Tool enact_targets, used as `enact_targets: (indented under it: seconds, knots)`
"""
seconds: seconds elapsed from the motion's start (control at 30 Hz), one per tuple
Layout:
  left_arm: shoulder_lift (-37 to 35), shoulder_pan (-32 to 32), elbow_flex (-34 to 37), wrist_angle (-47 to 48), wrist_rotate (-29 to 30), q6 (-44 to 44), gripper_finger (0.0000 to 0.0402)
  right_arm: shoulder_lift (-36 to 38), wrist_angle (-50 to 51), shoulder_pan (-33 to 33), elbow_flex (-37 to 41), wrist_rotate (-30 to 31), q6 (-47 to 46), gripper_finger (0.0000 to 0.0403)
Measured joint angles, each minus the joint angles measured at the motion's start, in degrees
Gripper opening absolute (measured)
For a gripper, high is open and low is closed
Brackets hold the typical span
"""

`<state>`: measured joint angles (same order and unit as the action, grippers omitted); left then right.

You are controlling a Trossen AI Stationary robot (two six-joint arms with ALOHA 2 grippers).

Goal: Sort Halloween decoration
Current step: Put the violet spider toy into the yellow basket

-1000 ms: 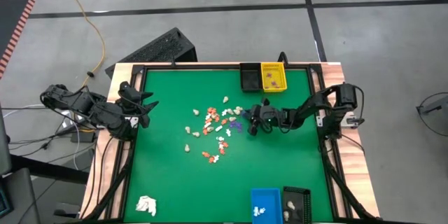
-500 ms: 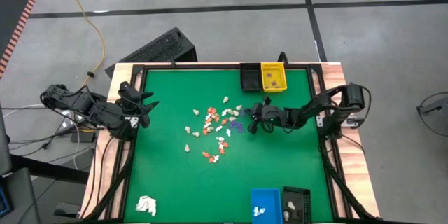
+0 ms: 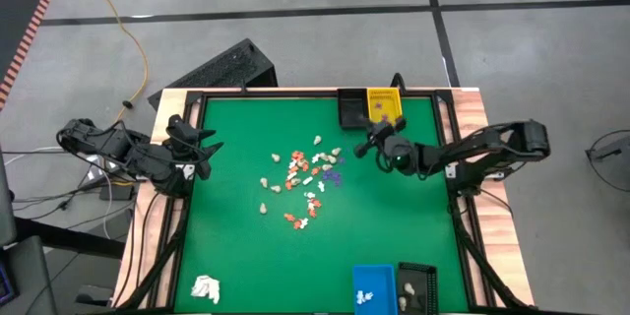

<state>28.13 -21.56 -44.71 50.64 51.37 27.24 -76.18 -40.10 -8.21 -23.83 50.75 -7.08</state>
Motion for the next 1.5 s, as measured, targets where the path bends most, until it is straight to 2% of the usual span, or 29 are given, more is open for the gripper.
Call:
enact_targets:
  seconds: [0.13,0.3,0.4,0.5,0.6,0.77,1.03,1.17,1.3,1.5]
  knots:
    - [0.01,0.02,0.00,-0.01,0.02,0.00,0.0189,3.10,4.18,-4.39,0.00,0.53,-1.11,0.0002]
    - [0.00,0.01,0.00,-0.01,0.02,0.52,0.0189,4.32,11.21,-11.93,0.00,-1.46,-8.75,0.0001]
    - [0.01,0.00,0.00,0.01,0.02,0.55,0.0189,4.17,14.50,-17.33,0.00,-7.44,-12.67,0.0001]
    - [-0.01,0.00,0.00,-0.01,0.02,0.58,0.0189,3.75,16.84,-22.20,0.00,-15.97,-16.66,0.0001]
    - [-0.01,0.00,0.00,0.01,0.02,0.66,0.0189,3.78,16.96,-25.41,-0.04,-23.23,-17.37,0.0006]
    - [-0.01,0.00,0.00,0.00,0.02,0.66,0.0189,3.80,18.22,-27.64,-0.04,-25.43,-18.45,0.0037]
    - [-0.01,0.00,0.00,0.01,0.04,0.65,0.0189,3.80,18.80,-27.53,-0.04,-25.50,-18.42,0.0112]
    - [0.01,0.02,0.00,0.01,0.02,0.64,0.0189,4.59,15.70,-25.65,-0.04,-29.73,-14.96,0.0131]
    - [0.00,0.01,0.00,0.01,0.02,0.63,0.0189,5.37,12.45,-20.66,-0.04,-35.61,-9.09,0.0133]
    - [0.00,0.01,0.00,0.01,0.02,0.63,0.0189,3.73,11.16,-8.73,-0.04,-35.95,-1.43,0.0130]
